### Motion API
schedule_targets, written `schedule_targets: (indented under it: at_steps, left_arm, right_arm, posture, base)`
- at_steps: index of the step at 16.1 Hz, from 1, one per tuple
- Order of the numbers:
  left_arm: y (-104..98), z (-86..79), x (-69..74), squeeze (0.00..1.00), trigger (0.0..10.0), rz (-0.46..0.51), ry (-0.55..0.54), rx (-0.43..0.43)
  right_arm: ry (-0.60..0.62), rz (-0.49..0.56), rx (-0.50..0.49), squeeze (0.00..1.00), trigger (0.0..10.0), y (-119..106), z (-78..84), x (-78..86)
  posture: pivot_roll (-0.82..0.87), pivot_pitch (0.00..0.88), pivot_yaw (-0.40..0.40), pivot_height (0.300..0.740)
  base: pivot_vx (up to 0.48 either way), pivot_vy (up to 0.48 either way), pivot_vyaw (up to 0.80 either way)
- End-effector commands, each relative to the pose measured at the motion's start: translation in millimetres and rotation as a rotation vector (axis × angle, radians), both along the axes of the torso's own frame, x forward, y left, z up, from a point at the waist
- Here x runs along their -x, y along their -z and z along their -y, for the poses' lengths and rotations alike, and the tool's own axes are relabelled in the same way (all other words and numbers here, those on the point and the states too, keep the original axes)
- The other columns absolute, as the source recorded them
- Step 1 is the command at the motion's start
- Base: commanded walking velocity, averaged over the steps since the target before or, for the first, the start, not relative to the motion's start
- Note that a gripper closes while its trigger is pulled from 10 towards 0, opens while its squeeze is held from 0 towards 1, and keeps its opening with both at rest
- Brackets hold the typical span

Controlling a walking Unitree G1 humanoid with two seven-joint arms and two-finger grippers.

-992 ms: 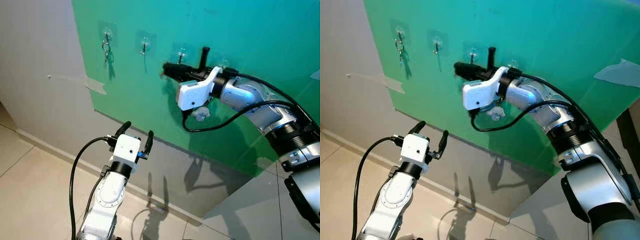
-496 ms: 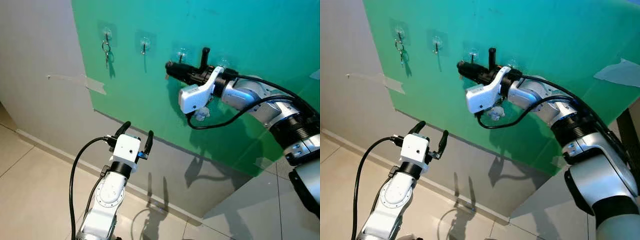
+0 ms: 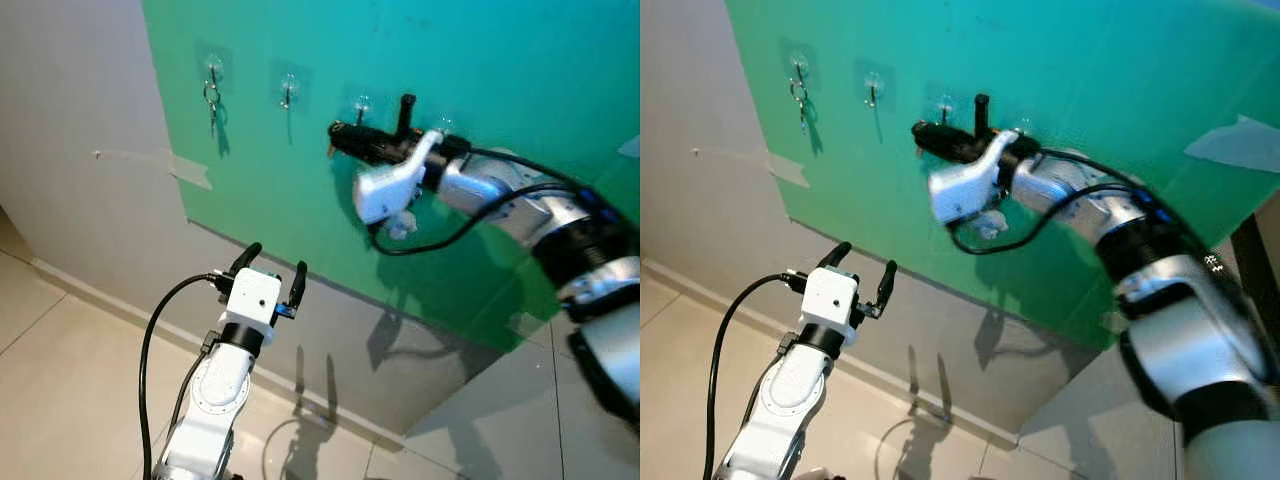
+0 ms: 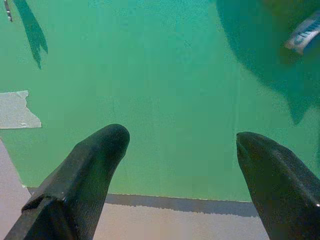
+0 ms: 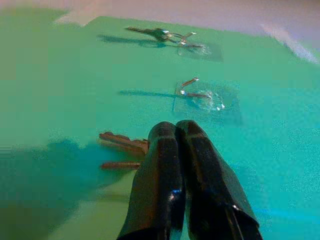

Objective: Hang keys on a hook

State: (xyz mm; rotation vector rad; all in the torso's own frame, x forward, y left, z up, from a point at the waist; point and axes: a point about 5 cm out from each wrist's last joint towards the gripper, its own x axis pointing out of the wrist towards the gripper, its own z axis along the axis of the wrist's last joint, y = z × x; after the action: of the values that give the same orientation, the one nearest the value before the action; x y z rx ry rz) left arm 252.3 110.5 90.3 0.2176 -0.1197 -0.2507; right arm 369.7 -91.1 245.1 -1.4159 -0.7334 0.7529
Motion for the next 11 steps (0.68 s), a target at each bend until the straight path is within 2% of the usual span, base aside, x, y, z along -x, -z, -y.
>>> schedule_targets:
  at_steps: [1, 2, 4, 6, 11]
  left_arm:
    - [0, 4.0, 0.8, 0.00, 10.0, -0.008, 0.009, 0.003]
    - [1, 3.9, 0.9, 0.00, 10.0, -0.008, 0.009, 0.002]
    - [1, 4.0, 1.4, 0.00, 10.0, -0.012, 0.008, 0.002]
    - [1, 4.4, 2.2, 0.00, 10.0, -0.012, 0.008, 0.001]
    - [2, 6.9, 1.8, 0.00, 10.0, -0.015, 0.008, 0.001]
  right_arm:
    - [0.148, -0.086, -0.115, 0.00, 10.0, -6, 24.5, -12.4]
    - [0.157, -0.104, -0.128, 0.00, 10.0, -5, 25.0, -13.2]
    - [0.179, -0.219, -0.227, 0.00, 10.0, -3, 25.7, -15.3]
    - [0.163, -0.220, -0.223, 0.00, 10.0, -3, 25.8, -13.7]
    - [0.029, 0.048, 0.061, 0.00, 10.0, 6, 21.4, 3.4]
  posture:
    - [-0.09, 0.000, -0.114, 0.736]
    - [-0.09, 0.000, -0.113, 0.736]
    - [-0.10, 0.000, -0.111, 0.736]
    - [-0.10, 0.000, -0.110, 0.736]
    - [-0.10, 0.000, -0.109, 0.736]
  base:
    - [0.000, 0.000, 0.00]
    - [0.000, 0.000, 0.00]
    - [0.000, 0.000, 0.00]
    - [0.000, 0.000, 0.00]
    - [0.000, 0.000, 0.00]
